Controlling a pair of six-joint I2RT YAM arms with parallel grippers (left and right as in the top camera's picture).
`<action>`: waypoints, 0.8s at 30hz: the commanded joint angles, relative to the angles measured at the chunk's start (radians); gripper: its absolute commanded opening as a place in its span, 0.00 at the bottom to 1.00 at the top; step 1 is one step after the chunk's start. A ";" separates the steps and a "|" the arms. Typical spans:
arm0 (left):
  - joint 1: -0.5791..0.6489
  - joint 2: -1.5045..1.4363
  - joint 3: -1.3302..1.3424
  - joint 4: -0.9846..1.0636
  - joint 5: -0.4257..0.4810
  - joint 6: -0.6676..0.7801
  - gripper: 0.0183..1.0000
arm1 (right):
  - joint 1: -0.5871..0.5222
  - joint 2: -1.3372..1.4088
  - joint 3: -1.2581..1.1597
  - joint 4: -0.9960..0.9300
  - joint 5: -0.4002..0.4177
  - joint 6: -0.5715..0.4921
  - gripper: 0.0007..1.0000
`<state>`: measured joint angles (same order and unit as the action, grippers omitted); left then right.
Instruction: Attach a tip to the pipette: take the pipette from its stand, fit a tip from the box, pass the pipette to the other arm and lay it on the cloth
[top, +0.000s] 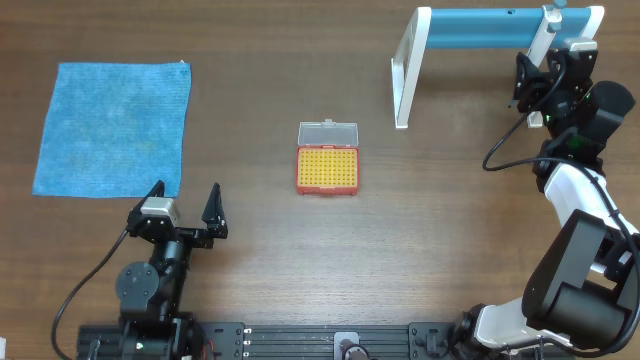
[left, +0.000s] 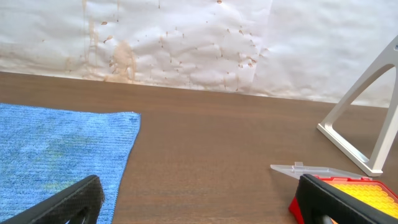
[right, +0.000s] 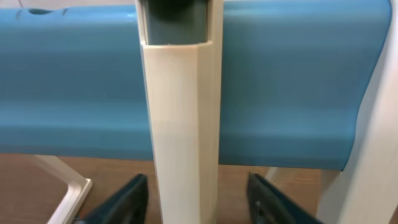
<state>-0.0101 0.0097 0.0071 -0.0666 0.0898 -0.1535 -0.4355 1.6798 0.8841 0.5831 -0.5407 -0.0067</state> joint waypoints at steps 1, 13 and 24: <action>0.003 -0.005 -0.002 -0.006 0.008 0.016 1.00 | 0.005 0.015 0.021 -0.006 0.009 -0.001 0.41; 0.003 -0.005 -0.002 -0.006 0.008 0.016 1.00 | 0.005 -0.011 0.021 -0.028 0.005 0.000 0.19; 0.003 -0.005 -0.002 -0.006 0.008 0.016 1.00 | 0.005 -0.168 0.021 -0.028 0.004 0.008 0.11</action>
<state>-0.0101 0.0097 0.0071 -0.0666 0.0898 -0.1535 -0.4355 1.5894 0.8841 0.5457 -0.5331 -0.0071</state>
